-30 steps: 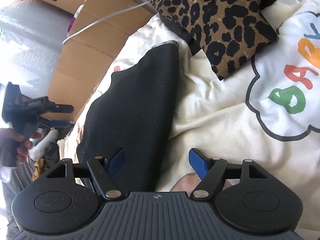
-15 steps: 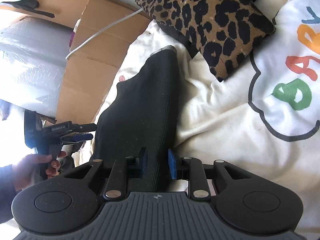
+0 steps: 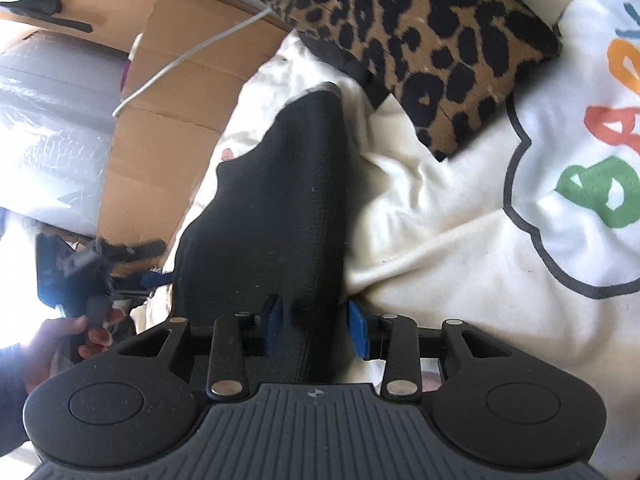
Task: Fold clothes
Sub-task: 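Grasp the shorts edge again with the right tool, then grasp the black shorts edge with the left tool beside the right tool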
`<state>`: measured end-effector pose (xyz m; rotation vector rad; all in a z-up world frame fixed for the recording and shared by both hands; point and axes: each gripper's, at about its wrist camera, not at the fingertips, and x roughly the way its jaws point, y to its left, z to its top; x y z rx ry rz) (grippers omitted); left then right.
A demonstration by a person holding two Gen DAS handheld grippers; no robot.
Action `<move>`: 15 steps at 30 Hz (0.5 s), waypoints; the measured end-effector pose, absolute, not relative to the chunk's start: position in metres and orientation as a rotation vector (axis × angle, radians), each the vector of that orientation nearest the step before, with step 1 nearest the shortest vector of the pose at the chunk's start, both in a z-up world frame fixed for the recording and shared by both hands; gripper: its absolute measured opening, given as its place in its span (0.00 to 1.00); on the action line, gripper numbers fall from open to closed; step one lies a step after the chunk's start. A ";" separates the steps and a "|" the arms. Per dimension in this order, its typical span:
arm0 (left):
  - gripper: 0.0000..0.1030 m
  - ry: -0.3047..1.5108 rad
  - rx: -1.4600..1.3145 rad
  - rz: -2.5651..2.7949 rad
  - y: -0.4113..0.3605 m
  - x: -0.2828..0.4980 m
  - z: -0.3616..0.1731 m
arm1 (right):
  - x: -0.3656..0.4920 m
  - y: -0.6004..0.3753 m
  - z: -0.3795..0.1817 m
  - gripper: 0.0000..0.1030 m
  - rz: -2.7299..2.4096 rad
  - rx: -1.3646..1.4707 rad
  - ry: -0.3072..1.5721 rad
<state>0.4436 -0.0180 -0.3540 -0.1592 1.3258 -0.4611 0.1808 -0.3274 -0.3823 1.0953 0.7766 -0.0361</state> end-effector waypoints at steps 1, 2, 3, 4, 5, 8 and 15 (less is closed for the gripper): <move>0.89 1.341 -0.155 -0.452 -0.017 0.443 -0.360 | 0.182 -0.327 -0.381 0.35 -0.021 1.097 0.773; 0.82 1.352 -0.166 -0.457 -0.015 0.443 -0.365 | 0.182 -0.327 -0.380 0.32 -0.005 1.099 0.769; 0.75 1.347 -0.176 -0.470 -0.015 0.441 -0.367 | 0.183 -0.328 -0.379 0.24 0.010 1.100 0.766; 0.69 1.341 -0.185 -0.484 -0.014 0.440 -0.368 | 0.183 -0.328 -0.378 0.21 0.022 1.102 0.761; 0.62 1.330 -0.188 -0.504 -0.015 0.438 -0.368 | 0.183 -0.329 -0.377 0.21 0.021 1.105 0.756; 0.61 1.320 -0.171 -0.513 -0.016 0.436 -0.369 | 0.185 -0.332 -0.377 0.22 0.011 1.115 0.744; 0.65 1.335 -0.224 -0.523 -0.012 0.438 -0.375 | 0.203 -0.330 -0.392 0.31 0.017 1.170 0.803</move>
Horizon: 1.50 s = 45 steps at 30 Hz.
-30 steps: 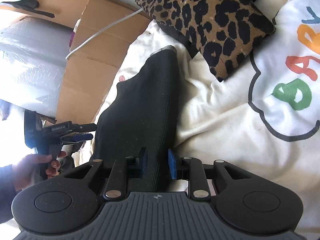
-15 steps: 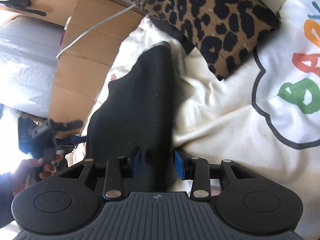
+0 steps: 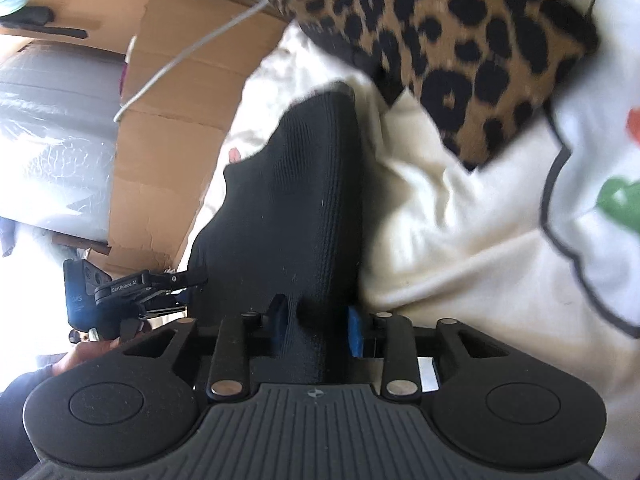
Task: Fold clothes
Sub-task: 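Grasp the black shorts edge with the left tool beside the right tool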
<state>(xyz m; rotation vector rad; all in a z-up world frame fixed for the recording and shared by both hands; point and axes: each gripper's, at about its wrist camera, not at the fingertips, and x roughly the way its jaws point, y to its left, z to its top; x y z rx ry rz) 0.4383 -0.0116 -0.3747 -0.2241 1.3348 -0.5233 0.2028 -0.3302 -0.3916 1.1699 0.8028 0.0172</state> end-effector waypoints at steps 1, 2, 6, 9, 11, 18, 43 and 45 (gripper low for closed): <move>0.65 1.334 -0.220 -0.529 -0.012 0.438 -0.376 | 0.204 -0.327 -0.394 0.30 0.029 1.178 0.813; 0.64 1.334 -0.220 -0.532 -0.012 0.438 -0.377 | 0.204 -0.324 -0.395 0.26 0.045 1.179 0.823; 0.58 1.355 -0.204 -0.543 -0.014 0.438 -0.376 | 0.202 -0.322 -0.390 0.06 0.073 1.168 0.816; 0.53 1.376 -0.192 -0.552 -0.018 0.438 -0.375 | 0.198 -0.328 -0.384 0.06 0.064 1.187 0.792; 0.53 1.396 -0.224 -0.539 -0.017 0.436 -0.376 | 0.197 -0.332 -0.379 0.06 0.058 1.183 0.787; 0.51 1.427 -0.305 -0.521 -0.025 0.414 -0.376 | 0.194 -0.352 -0.360 0.06 0.026 1.139 0.792; 0.63 1.442 -0.476 -0.657 -0.035 0.412 -0.389 | 0.201 -0.379 -0.367 0.25 -0.014 1.084 0.841; 0.63 1.443 -0.542 -0.681 -0.031 0.411 -0.389 | 0.201 -0.380 -0.364 0.25 -0.012 1.081 0.822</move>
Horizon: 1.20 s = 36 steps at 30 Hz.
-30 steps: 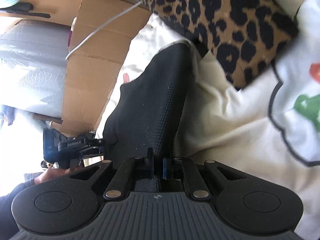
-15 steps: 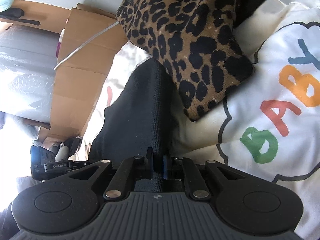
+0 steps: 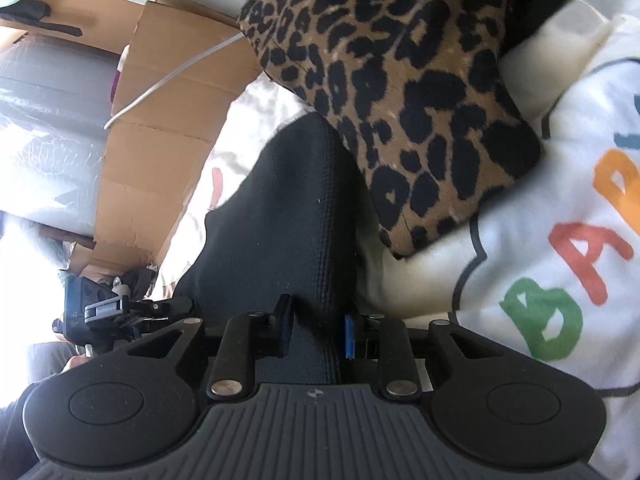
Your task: Fold clothes
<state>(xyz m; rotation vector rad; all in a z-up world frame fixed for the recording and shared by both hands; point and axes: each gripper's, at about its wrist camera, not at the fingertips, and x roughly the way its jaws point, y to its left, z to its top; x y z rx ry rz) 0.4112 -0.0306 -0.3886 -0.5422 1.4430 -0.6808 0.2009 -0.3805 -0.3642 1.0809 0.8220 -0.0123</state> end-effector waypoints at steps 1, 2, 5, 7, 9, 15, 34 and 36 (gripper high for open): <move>0.63 1.437 -0.560 -0.700 -0.029 0.410 -0.387 | 0.200 -0.382 -0.362 0.25 -0.013 1.084 0.807; 0.63 1.434 -0.571 -0.715 -0.028 0.410 -0.385 | 0.199 -0.384 -0.361 0.25 -0.014 1.090 0.791; 0.63 1.433 -0.573 -0.733 -0.028 0.409 -0.383 | 0.201 -0.386 -0.361 0.25 -0.021 1.097 0.780; 0.65 1.440 -0.547 -0.725 -0.031 0.409 -0.387 | 0.207 -0.385 -0.363 0.25 -0.020 1.090 0.792; 0.70 1.436 -0.535 -0.724 -0.035 0.408 -0.391 | 0.213 -0.384 -0.366 0.25 -0.015 1.080 0.804; 0.71 1.416 -0.548 -0.737 -0.043 0.408 -0.407 | 0.226 -0.385 -0.371 0.25 0.009 1.065 0.832; 0.34 1.364 -0.371 -0.678 -0.046 0.397 -0.361 | 0.234 -0.371 -0.334 0.08 0.054 0.949 0.812; 0.34 1.346 -0.356 -0.665 -0.046 0.390 -0.351 | 0.232 -0.369 -0.327 0.08 0.058 0.938 0.803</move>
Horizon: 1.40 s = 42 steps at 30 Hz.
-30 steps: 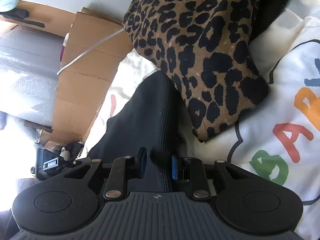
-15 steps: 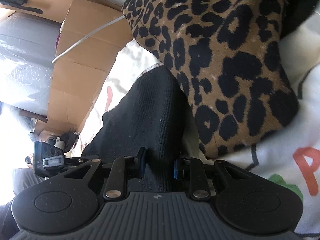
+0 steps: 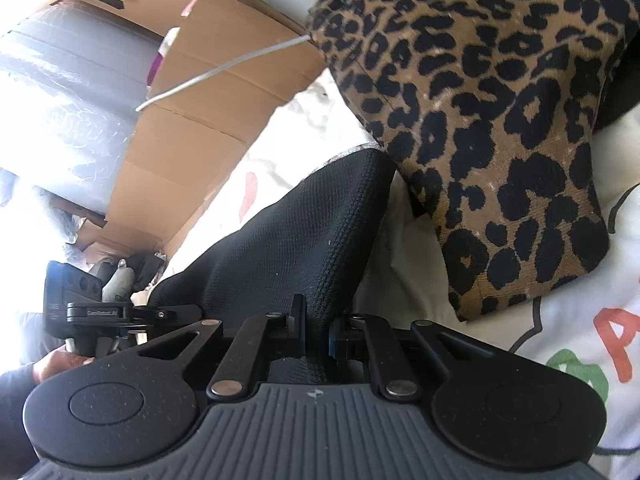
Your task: Fold clothes
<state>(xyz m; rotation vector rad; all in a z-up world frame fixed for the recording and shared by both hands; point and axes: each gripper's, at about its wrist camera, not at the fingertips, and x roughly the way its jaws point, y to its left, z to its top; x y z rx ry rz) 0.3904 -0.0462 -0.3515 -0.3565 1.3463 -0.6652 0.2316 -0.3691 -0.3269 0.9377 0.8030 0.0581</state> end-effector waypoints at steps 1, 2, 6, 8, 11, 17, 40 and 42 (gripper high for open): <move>0.34 1.340 -0.349 -0.659 -0.046 0.387 -0.347 | 0.230 -0.368 -0.324 0.08 0.063 0.931 0.798; 0.33 1.334 -0.341 -0.652 -0.047 0.383 -0.343 | 0.229 -0.367 -0.320 0.08 0.072 0.924 0.793; 0.33 1.307 -0.335 -0.630 -0.043 0.372 -0.327 | 0.225 -0.363 -0.310 0.08 0.090 0.916 0.775; 0.33 1.298 -0.324 -0.618 -0.042 0.366 -0.322 | 0.224 -0.360 -0.306 0.08 0.098 0.910 0.772; 0.33 1.289 -0.316 -0.598 -0.041 0.360 -0.316 | 0.225 -0.357 -0.300 0.08 0.105 0.908 0.771; 0.33 1.272 -0.320 -0.582 -0.035 0.347 -0.306 | 0.221 -0.348 -0.278 0.08 0.127 0.882 0.766; 0.33 1.068 -0.250 -0.572 -0.048 0.311 -0.212 | 0.208 -0.351 -0.183 0.08 0.271 0.694 0.630; 0.33 1.061 -0.251 -0.571 -0.051 0.310 -0.208 | 0.207 -0.353 -0.179 0.08 0.268 0.687 0.620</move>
